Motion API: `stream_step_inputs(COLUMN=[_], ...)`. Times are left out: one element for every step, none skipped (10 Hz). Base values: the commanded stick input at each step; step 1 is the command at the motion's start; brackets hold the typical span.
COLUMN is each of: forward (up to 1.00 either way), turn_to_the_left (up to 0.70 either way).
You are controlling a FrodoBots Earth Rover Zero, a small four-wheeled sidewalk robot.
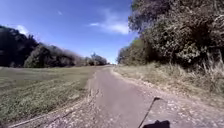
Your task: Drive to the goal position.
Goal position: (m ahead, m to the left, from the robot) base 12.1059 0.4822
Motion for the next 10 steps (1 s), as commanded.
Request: stream_step_inputs(forward=[0.3, 0.3, 0.3, 0.3, 0.3, 0.3, 0.3, 0.3, 0.3, 0.3], turn_to_the_left=[-0.25, -0.6, -0.6, -0.31, 0.0, 0.0, 0.0, 0.0, 0.0, 0.0])
